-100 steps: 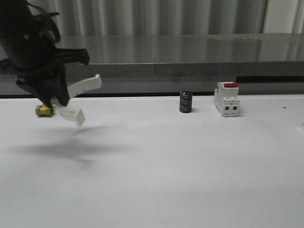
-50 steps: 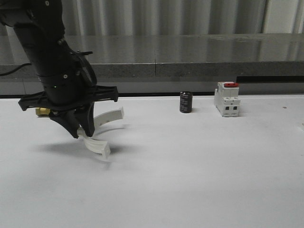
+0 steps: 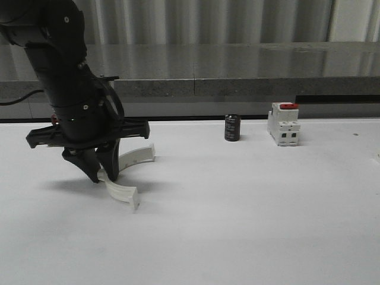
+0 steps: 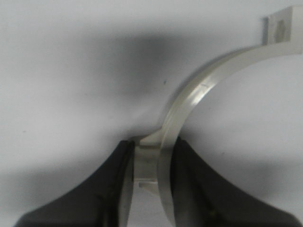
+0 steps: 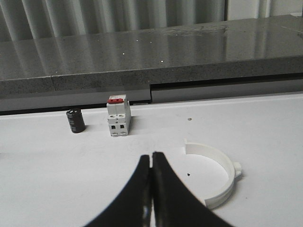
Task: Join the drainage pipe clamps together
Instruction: 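Grasp the white clamp half with the left gripper and set it down, then open the left gripper and lift it away from the clamp half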
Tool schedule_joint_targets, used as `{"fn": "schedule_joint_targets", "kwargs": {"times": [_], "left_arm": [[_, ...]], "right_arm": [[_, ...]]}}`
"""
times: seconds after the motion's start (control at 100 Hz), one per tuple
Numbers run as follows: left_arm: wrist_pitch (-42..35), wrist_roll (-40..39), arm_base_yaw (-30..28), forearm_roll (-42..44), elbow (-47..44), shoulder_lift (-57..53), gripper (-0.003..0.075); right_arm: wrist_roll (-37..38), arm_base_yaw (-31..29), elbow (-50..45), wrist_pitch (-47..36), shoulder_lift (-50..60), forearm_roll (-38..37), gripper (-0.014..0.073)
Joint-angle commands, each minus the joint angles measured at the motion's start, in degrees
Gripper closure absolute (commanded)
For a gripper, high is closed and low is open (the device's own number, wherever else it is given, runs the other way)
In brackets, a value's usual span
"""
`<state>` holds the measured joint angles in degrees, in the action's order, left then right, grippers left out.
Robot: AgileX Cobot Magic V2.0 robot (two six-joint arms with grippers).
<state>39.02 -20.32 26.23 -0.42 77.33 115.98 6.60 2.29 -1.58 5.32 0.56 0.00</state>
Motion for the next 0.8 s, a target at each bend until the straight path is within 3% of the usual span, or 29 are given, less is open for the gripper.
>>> {"fn": "schedule_joint_targets", "kwargs": {"times": [0.0,0.1,0.18,0.42,0.79], "left_arm": [[-0.3,-0.5,0.6,0.0,1.5,-2.9,0.0416],[0.4,-0.5,0.6,0.0,1.7,-2.9,0.0227],[0.6,-0.5,0.6,0.4,2.1,-3.3,0.0156],[1.4,4.3,-0.5,3.0,2.6,-9.3,0.0154],[1.5,16.1,-11.6,3.0,0.3,-25.3,0.0155]], "right_arm": [[-0.3,0.0,1.0,-4.7,0.9,0.0,0.0661],[-0.3,0.0,1.0,-4.7,0.9,0.0,0.0661],[-0.3,0.0,1.0,-4.7,0.9,0.0,0.0661],[-0.3,0.0,1.0,-4.7,0.9,0.0,0.0661],[-0.3,0.0,1.0,-4.7,0.9,0.0,0.0661]]}}
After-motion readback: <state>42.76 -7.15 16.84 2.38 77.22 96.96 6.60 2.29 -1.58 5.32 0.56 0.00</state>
